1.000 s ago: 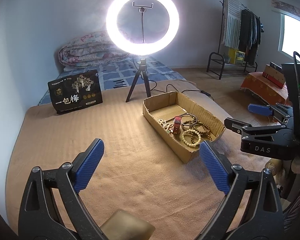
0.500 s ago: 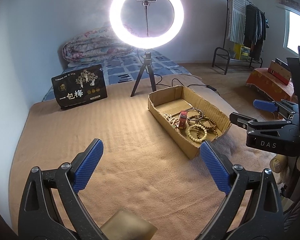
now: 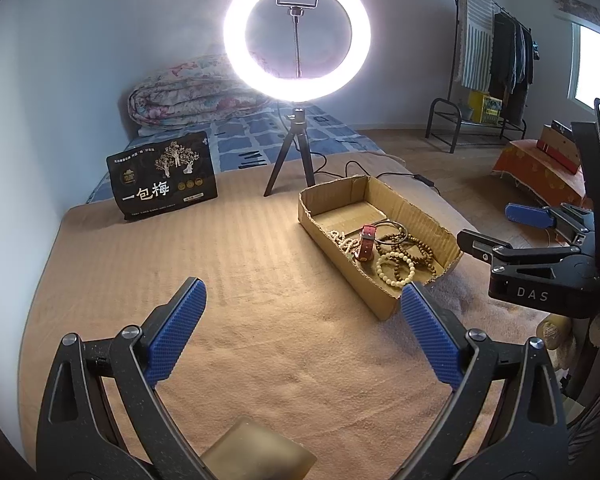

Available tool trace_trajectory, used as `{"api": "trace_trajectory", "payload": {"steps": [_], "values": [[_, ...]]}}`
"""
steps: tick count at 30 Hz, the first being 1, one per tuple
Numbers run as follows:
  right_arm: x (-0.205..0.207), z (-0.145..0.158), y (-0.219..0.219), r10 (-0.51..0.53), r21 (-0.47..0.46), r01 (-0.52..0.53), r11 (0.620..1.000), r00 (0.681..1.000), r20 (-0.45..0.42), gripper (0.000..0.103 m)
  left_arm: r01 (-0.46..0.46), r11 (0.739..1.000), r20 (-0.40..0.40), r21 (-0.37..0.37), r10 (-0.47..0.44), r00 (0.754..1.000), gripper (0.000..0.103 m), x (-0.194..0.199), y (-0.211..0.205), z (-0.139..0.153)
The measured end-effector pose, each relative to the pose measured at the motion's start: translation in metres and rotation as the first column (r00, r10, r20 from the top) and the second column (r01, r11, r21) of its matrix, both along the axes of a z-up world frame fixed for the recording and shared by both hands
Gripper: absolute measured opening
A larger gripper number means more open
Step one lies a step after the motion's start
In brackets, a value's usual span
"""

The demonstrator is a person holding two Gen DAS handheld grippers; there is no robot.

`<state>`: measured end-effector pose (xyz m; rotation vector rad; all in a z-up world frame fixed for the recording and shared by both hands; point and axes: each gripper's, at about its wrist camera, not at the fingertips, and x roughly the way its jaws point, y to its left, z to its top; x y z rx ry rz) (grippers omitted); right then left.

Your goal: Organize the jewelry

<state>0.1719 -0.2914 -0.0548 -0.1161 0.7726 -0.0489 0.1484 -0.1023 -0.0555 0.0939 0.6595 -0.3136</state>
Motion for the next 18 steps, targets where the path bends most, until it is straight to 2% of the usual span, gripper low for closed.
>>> {"api": "trace_trajectory", "payload": {"steps": [18], "values": [[0.0012,-0.0002,0.0002,0.0,-0.006,0.0,1.0,1.0,-0.004,0.081,-0.003,1.0,0.0,0.0,0.003,1.0,0.1,-0.0004,0.0011,0.0005]]}}
